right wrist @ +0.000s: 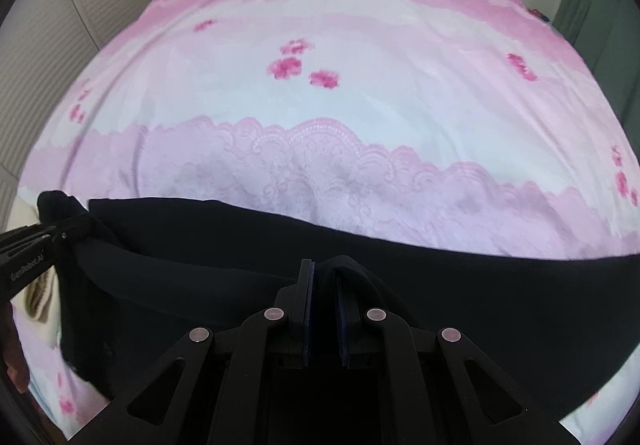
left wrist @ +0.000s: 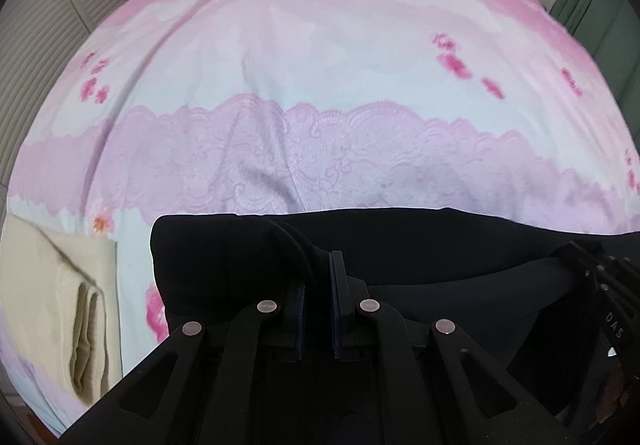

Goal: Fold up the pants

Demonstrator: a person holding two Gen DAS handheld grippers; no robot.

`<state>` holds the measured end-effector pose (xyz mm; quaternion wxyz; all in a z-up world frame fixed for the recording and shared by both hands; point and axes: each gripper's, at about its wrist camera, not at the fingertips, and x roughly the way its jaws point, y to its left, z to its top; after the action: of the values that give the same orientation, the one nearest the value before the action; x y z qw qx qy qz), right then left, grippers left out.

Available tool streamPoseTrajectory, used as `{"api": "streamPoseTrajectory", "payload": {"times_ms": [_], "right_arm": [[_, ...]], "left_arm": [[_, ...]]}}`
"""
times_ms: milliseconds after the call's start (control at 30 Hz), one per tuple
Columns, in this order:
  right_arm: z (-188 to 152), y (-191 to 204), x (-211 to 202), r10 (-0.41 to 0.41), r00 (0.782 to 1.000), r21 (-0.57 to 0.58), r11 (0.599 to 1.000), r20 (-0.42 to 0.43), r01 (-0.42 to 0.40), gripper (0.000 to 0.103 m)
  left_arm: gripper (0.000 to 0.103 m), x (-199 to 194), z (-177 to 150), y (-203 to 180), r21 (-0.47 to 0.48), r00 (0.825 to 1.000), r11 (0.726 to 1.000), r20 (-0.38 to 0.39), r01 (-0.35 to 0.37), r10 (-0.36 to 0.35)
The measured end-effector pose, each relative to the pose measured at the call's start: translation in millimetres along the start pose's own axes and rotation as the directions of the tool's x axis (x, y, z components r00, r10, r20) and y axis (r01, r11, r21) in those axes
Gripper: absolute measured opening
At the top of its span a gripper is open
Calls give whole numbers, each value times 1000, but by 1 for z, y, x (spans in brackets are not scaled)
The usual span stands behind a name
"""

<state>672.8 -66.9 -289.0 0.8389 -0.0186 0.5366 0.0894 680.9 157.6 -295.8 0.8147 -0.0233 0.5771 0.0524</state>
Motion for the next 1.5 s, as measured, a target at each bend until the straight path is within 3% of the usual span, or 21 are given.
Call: {"api": "streamPoseTrajectory", "payload": {"times_ms": [167,267,300,333,400,500,633,767,900,1033,1200,1300,1500], "right_arm": [[11,-5,28,15,998,26,1000,-63,-14,12],[14,-10,33,61,994,64,996,-94,-55,24],[15,-12,32,84,992,78,994,-95,-77,33],[15,-13,28,112,990,91,990,-88,-104,37],[14,-12,14,146,987,98,985,-71,-139,48],[12,-8,-21,169,986,79,982,-3,-169,61],[-2,-11,-80,152,983,42,987,103,-157,64],[-34,-28,-131,116,980,59,990,160,-126,69],[-83,-57,-179,50,983,120,990,179,-72,70],[-141,-88,-214,-36,986,188,982,162,5,70],[-213,-130,-240,-108,988,252,965,111,77,70],[-258,-155,-247,-107,992,294,952,60,85,70],[-342,-204,-245,-60,998,401,914,-21,63,70]], "left_arm": [[13,32,15,3,-40,995,999,-94,4,-8],[17,34,21,8,-81,992,997,-121,19,-29],[30,26,22,8,-85,994,996,-99,30,-38],[55,17,23,8,-78,997,996,-72,36,-42],[77,-7,26,9,-74,999,996,12,53,-52],[77,-39,29,9,-58,995,996,75,73,-68],[77,-86,13,-7,75,984,992,134,104,-114],[77,-138,-28,-38,266,967,958,197,106,-162],[77,-183,-78,-79,401,948,907,218,129,-232],[77,-211,-132,-126,502,930,847,200,173,-308],[77,-220,-188,-181,542,925,808,137,230,-355],[77,-213,-223,-211,515,929,809,64,283,-365],[77,-184,-285,-254,437,945,844,-41,309,-325]]}}
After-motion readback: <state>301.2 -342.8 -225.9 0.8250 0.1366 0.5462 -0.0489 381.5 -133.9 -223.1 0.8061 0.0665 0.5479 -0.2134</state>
